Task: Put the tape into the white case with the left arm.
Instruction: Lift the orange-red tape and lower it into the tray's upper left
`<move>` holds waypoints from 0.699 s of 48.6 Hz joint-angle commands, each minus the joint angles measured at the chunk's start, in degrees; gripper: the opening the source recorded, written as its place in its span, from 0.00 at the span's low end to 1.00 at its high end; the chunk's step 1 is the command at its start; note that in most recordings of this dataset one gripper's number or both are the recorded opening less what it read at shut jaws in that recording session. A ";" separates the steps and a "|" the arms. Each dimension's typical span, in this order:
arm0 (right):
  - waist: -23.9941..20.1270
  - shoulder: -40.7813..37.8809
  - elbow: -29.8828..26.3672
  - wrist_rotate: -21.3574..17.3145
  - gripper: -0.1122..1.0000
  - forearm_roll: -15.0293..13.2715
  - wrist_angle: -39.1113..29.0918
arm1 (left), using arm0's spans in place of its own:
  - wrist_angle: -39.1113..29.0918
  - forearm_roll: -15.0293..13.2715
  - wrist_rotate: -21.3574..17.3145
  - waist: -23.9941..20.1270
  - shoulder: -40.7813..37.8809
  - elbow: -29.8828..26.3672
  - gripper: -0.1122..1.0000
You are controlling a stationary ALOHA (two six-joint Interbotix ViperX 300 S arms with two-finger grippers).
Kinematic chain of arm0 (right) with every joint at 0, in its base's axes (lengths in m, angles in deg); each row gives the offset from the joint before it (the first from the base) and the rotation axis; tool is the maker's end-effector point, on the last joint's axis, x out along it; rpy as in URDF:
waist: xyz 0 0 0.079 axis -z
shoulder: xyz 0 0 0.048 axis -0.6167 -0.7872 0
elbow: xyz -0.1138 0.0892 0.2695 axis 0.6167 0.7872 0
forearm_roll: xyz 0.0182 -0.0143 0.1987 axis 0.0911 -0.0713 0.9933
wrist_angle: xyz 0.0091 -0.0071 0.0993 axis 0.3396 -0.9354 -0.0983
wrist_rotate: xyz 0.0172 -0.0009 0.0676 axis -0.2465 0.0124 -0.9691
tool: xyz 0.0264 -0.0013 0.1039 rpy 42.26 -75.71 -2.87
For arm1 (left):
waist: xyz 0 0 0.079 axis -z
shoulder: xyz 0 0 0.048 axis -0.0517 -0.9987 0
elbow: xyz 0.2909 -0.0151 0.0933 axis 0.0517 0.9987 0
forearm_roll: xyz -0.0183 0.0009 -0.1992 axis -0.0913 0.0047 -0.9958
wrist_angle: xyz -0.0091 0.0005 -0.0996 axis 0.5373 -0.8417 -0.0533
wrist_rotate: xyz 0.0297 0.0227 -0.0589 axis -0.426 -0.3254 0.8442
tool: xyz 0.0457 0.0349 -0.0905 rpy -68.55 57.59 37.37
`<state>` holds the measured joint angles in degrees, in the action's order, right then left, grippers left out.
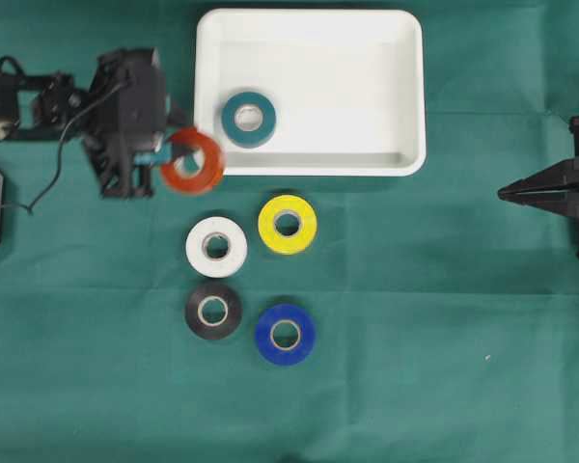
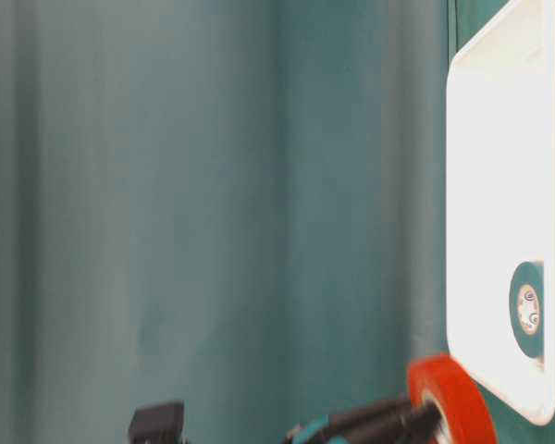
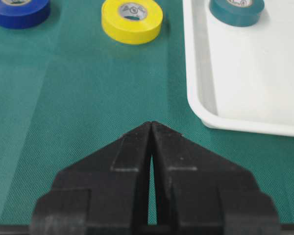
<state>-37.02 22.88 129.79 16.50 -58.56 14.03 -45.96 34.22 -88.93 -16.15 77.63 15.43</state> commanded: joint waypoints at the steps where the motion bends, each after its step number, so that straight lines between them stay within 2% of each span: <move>1: 0.09 -0.70 -0.62 0.00 0.02 0.00 0.62 | 1.93 0.09 -0.26 -2.37 -2.02 -3.25 0.32; 18: 0.09 -0.70 -0.53 0.00 0.02 0.00 0.62 | 2.55 0.09 -2.11 -11.25 -12.48 -10.90 0.32; 34: 0.00 -0.70 0.18 0.00 0.02 0.00 1.49 | 2.55 0.09 -5.19 -16.26 -18.28 -15.82 0.32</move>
<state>-37.02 22.79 130.41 16.50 -58.56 14.73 -43.93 34.22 -93.86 -31.79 59.43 1.80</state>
